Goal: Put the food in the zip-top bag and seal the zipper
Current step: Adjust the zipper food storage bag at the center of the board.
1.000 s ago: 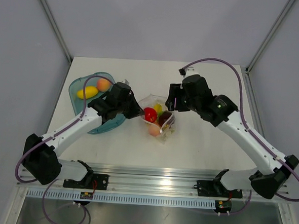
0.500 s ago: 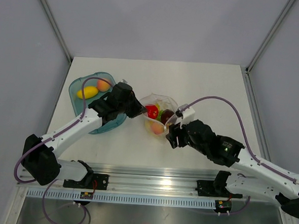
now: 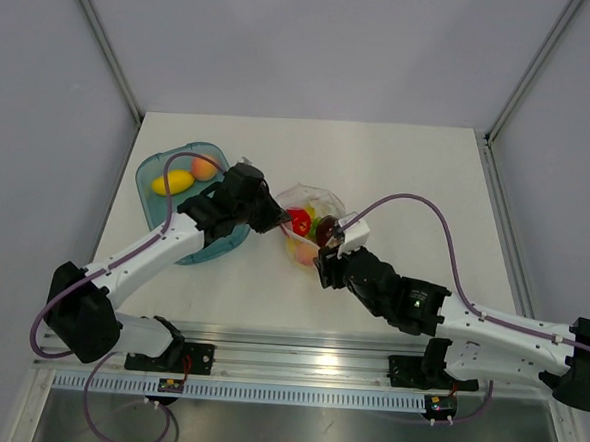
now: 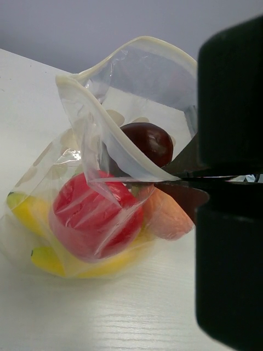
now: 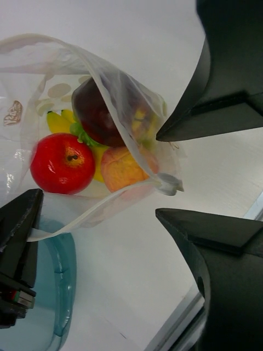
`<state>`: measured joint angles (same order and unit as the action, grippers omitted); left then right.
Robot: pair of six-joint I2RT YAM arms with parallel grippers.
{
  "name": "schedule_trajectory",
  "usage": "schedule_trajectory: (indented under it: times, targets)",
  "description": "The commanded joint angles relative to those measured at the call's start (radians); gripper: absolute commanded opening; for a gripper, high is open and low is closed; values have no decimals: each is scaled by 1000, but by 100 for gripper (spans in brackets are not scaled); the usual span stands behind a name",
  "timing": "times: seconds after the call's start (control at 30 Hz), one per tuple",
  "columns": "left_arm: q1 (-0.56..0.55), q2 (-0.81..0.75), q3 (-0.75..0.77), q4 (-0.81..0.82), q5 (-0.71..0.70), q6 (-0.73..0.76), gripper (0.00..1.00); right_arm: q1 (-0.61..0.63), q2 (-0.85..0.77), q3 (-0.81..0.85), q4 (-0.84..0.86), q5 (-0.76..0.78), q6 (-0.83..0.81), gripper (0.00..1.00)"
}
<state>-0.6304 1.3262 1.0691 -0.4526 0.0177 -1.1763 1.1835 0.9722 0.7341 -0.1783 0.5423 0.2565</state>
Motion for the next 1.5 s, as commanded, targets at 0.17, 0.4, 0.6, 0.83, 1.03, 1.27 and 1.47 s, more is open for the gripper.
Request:
schedule_trajectory:
  times: [0.17, 0.4, 0.6, 0.83, 1.03, 1.27, 1.47]
  targets:
    - [-8, 18, 48, 61, -27, -14, 0, 11, 97, 19, 220, 119, -22, 49]
    - [-8, 19, 54, 63, -24, -10, 0, 10, 99, -18, 218, 117, 33, 46]
    - [-8, 22, 52, 66, -24, -8, 0, 22, 48, -36, 183, 166, 64, 48]
    - [-9, 24, 58, 61, -25, -5, 0, 34, -32, -68, 122, 185, 89, 53]
    - [-8, 34, 63, 60, -24, -9, 0, 68, 23, -58, 138, 191, 102, 52]
    - [-9, 39, 71, 61, -24, -13, 0, 96, 118, -39, 168, 255, 102, 48]
    - [-11, 34, 63, 68, -24, -17, 0, 94, 126, -62, 250, 376, 122, 10]
